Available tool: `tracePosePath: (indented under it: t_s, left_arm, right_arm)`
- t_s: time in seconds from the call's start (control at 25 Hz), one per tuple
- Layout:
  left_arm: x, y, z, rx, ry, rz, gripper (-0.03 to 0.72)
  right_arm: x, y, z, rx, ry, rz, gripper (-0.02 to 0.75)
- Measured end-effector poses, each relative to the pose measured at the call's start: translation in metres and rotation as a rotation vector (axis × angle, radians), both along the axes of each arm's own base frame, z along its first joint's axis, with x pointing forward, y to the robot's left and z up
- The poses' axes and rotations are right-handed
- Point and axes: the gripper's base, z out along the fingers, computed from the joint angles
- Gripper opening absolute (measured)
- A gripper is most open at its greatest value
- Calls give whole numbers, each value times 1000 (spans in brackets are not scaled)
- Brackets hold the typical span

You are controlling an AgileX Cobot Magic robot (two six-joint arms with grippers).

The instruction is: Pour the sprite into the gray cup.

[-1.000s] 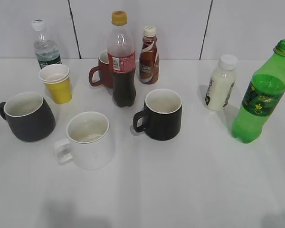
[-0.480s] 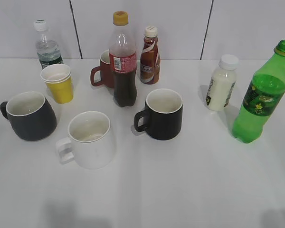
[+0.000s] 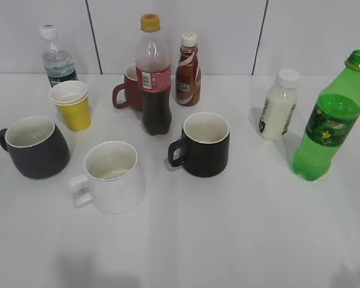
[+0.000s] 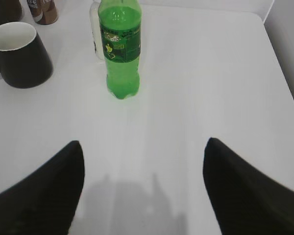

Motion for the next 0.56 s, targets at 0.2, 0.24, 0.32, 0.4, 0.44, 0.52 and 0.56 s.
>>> tracePosePath:
  t_s: [0.2,0.24,0.32,0.4,0.44,0.52,0.56]
  left_arm:
    - [0,0,0,0,0,0,261]
    - [0,0,0,0,0,0,255]
    - [0,0,0,0,0,0,245]
    - [0,0,0,0,0,0,241]
    - [0,0,0,0,0,0,241]
    - [0,0,0,0,0,0,241]
    - [0,0,0,0,0,0,241]
  right_arm:
    - [0,0,0,0,-1,0,564]
    - [0,0,0,0,-1,0,564]
    - [0,0,0,0,-1,0,564]
    - [0,0,0,0,-1,0,564]
    - [0,0,0,0,-1,0,564]
    - [0,0,0,0,-1,0,564]
    - [0,0,0,0,-1,0,564]
